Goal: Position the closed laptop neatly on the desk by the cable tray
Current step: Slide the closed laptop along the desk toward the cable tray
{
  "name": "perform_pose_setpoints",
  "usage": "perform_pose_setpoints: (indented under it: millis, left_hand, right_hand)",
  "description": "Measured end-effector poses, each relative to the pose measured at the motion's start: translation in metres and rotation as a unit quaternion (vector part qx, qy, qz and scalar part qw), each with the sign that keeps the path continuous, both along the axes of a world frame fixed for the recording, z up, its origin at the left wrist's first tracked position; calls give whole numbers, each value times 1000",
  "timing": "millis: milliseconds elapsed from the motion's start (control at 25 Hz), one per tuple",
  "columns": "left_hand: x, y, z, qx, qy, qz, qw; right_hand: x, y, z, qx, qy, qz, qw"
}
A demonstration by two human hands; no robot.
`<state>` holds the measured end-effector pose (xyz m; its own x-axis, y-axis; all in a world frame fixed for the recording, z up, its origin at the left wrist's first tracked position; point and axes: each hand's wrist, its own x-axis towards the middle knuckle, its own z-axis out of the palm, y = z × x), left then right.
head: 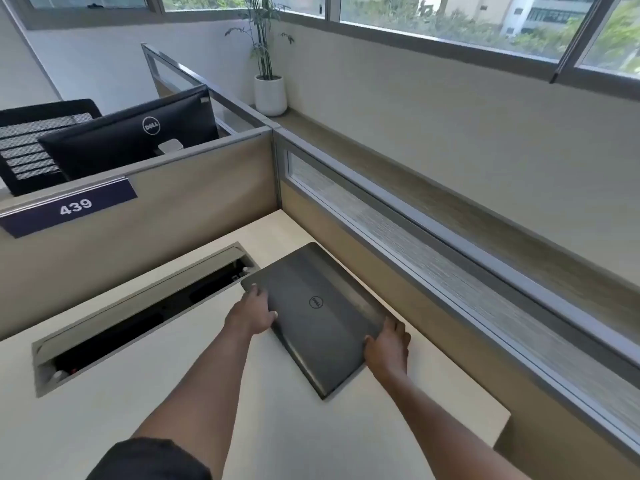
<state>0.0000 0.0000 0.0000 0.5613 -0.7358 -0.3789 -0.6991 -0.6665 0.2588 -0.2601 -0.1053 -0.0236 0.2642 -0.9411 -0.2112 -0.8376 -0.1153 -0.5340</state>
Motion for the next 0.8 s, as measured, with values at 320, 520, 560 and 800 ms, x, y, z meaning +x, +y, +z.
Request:
perform_pose_setpoints:
  millis: [320, 520, 560, 800]
  left_hand:
    - [36, -28, -2, -22, 0, 12, 1000]
    - [48, -35, -13, -16, -3, 28, 999]
    - [48, -36, -16, -13, -7, 31, 999]
    - [51, -43, -28, -29, 4, 93, 995]
  right_hand:
    - [1, -23, -12, 109, -120, -146, 976]
    - [7, -29, -18, 105, -72, -153, 980]
    - [8, -31, -19, 110, -61, -151, 980]
    - [9, -45, -22, 143, -54, -165, 974]
